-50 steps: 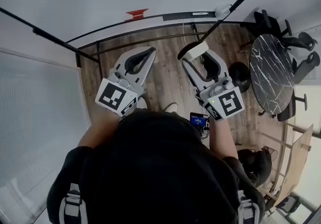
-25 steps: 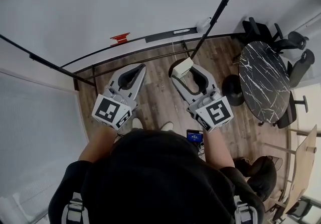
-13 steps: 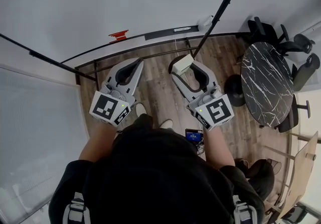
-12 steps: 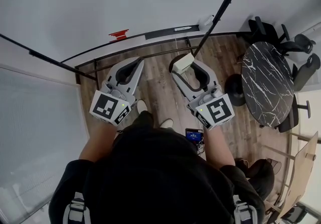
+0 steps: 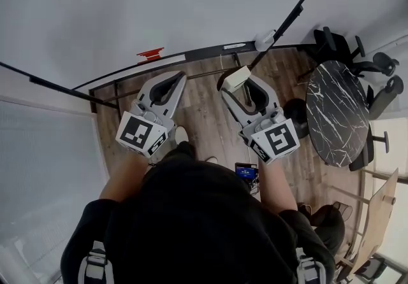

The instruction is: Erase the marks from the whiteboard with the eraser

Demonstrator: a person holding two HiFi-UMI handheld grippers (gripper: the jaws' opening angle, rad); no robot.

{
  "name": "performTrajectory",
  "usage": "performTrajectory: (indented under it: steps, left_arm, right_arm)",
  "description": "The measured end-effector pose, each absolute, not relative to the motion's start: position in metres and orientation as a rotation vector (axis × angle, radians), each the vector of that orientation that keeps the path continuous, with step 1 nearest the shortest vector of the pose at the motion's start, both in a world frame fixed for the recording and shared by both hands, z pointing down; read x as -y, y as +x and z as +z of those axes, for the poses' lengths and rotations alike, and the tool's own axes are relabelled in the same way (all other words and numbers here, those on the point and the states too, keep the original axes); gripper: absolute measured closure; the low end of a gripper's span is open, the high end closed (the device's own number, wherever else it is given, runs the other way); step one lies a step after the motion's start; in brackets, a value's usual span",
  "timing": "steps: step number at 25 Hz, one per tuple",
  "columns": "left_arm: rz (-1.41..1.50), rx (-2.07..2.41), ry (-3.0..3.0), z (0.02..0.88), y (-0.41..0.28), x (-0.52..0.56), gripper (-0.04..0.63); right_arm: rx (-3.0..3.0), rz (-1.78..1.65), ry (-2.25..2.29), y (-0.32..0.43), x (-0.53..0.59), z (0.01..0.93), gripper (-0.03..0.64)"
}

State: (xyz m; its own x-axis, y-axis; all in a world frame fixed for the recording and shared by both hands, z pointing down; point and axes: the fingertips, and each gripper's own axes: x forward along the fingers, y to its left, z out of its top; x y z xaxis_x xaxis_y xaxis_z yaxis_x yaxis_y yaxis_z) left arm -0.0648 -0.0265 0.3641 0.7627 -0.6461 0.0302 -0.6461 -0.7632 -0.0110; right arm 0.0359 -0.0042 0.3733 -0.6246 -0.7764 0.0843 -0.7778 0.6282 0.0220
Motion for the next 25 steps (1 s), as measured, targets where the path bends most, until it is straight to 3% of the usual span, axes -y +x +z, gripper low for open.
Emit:
performTrajectory:
  steps: [25]
  left_arm:
    - [-0.039, 0.944, 3.052, 0.322, -0.067, 0.207, 0.591]
  right_arm:
    - [2.657, -0.211, 1.615, 0.039, 0.202, 0.294, 0.385]
